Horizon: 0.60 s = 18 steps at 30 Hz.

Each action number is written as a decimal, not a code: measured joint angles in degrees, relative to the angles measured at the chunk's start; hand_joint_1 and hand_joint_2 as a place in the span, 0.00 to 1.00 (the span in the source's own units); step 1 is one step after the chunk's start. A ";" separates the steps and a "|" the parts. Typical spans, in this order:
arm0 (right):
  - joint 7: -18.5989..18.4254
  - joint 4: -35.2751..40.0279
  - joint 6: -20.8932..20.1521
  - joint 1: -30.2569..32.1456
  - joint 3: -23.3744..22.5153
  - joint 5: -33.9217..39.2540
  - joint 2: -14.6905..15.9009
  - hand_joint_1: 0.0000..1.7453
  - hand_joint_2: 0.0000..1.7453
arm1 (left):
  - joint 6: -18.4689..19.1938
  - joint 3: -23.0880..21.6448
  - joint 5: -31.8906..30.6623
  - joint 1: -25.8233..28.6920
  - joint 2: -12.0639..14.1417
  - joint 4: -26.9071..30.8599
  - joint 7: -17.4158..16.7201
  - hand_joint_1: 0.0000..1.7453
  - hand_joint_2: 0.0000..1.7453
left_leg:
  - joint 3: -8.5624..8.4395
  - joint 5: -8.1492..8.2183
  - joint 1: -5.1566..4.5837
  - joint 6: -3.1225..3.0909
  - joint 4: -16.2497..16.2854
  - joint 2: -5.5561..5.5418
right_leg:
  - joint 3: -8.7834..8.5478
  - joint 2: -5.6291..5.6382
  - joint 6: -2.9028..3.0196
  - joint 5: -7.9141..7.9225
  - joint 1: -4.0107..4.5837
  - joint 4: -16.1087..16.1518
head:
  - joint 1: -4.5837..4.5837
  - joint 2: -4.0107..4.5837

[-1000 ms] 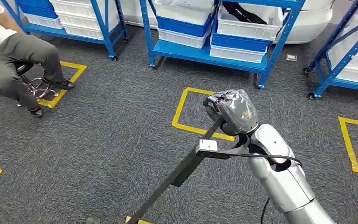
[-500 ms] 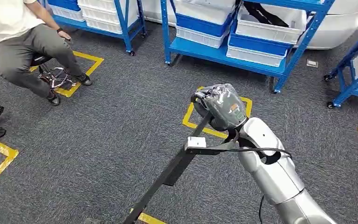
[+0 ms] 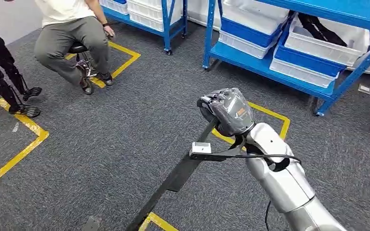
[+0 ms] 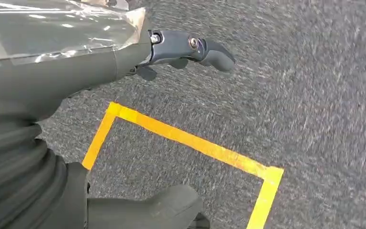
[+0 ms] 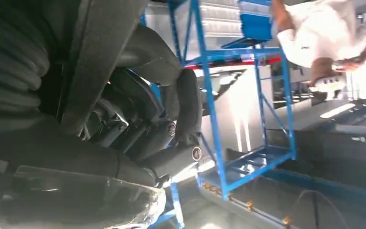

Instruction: Take the parts from the cabinet and place them on the table.

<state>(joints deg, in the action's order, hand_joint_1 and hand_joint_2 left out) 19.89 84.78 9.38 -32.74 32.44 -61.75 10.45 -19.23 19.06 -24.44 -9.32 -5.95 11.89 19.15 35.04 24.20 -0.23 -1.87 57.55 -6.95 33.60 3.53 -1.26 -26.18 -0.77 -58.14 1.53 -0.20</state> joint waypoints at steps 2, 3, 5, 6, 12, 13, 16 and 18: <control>-0.02 0.04 -0.07 -0.22 0.07 0.04 -0.15 0.97 1.00 | 0.50 -0.33 -0.55 0.17 -0.07 -0.02 -0.39 0.00 1.00 | 0.35 -0.27 0.35 0.61 -0.23 -0.87 | -0.03 -0.93 0.48 -0.03 0.26 -0.14 | -0.04 0.00; 0.02 0.04 -0.52 -0.56 0.07 0.35 -0.22 0.97 1.00 | 0.59 -0.59 -0.83 0.29 -0.05 -0.04 -0.68 0.00 1.00 | 0.58 -0.38 0.36 1.01 -0.27 -1.46 | -0.15 -1.58 0.87 0.21 -0.01 0.04 | 0.02 0.00; 0.33 0.04 -1.64 -1.49 0.15 1.16 -0.33 0.97 1.00 | 0.81 -1.01 -1.31 0.33 -0.18 -0.09 -1.07 0.00 1.00 | 1.47 1.19 0.13 1.74 1.90 2.86 | -0.58 -2.70 1.57 0.50 -0.54 0.64 | 0.49 0.00; 0.46 0.02 -2.25 -2.17 0.17 1.51 -0.31 0.97 1.00 | 1.05 -1.18 -1.49 0.13 -0.15 -0.09 -1.20 0.00 1.00 | 3.31 3.23 0.40 2.17 5.42 4.87 | -0.64 -3.32 1.85 0.34 -0.47 0.62 | 1.01 0.00; 0.81 -0.76 -5.64 -6.96 0.17 2.78 -0.13 0.97 1.00 | 1.29 -1.48 -1.38 0.29 -0.44 -0.13 -1.75 0.00 1.00 | 5.93 1.60 1.82 3.40 8.57 7.61 | -0.85 -7.25 1.98 -0.11 -0.43 0.57 | 1.01 0.00; 0.90 -0.90 -6.10 -7.90 0.17 2.71 -0.13 0.97 1.00 | 1.31 -1.46 -1.38 0.29 -0.44 -0.13 -1.81 0.00 1.00 | 3.11 -0.52 1.83 3.31 3.55 9.14 | -1.04 -7.79 1.71 -0.29 -0.46 0.57 | 0.98 0.00; 1.18 -1.22 -7.13 -10.70 0.24 2.62 0.09 0.97 1.00 | 1.29 -1.49 -1.46 0.35 -0.85 -0.13 -2.34 0.00 1.00 | 1.46 -0.85 1.16 2.41 0.08 10.37 | -1.26 -9.09 0.73 -0.86 0.40 0.55 | 0.70 0.00; 1.22 -1.44 -7.63 -11.91 0.31 2.64 0.04 0.97 1.00 | 1.24 -1.49 -1.46 0.73 -1.01 -0.31 -2.66 0.00 1.00 | 1.59 -0.85 0.74 1.66 -0.03 8.91 | -1.88 -10.50 -0.06 -0.98 0.43 0.98 | 0.72 0.00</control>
<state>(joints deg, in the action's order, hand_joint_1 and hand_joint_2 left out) 21.11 83.34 1.75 -44.65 32.74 -59.10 10.49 -17.99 17.57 -25.90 -8.60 -6.95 11.58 16.48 36.63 23.35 0.51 -0.21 57.52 1.96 31.71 -6.97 -1.32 -27.17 -0.34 -57.15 2.25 -0.20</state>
